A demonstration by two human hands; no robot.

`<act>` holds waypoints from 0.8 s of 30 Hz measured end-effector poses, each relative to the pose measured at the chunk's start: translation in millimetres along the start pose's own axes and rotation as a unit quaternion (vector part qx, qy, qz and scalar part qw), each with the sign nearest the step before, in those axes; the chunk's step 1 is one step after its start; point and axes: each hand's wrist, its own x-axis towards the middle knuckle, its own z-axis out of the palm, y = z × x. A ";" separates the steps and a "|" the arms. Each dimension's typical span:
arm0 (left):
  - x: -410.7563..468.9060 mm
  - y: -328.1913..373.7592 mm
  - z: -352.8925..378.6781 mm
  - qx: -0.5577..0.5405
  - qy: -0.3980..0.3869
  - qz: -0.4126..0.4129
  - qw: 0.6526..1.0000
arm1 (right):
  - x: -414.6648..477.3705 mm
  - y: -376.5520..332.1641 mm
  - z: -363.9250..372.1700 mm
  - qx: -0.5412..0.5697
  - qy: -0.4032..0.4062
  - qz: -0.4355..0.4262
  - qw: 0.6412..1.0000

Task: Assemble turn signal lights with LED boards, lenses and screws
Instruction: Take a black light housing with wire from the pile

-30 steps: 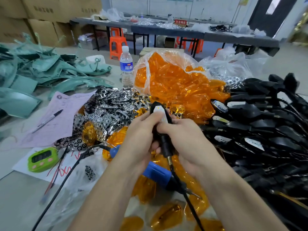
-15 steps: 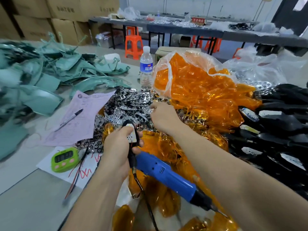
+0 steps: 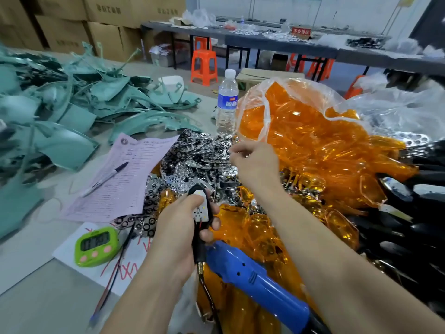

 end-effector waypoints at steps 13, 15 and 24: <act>-39.8 -34.0 28.7 -0.010 -0.045 -0.052 0.998 | -88.8 27.0 -84.9 0.107 -0.041 0.142 0.983; -38.2 -29.5 21.9 -0.018 -0.028 -0.045 0.998 | -70.7 30.7 -58.4 0.106 -0.089 0.165 0.976; -16.7 -7.2 6.2 0.003 0.009 -0.033 0.999 | 26.6 38.1 18.0 -0.356 -0.153 -0.128 0.913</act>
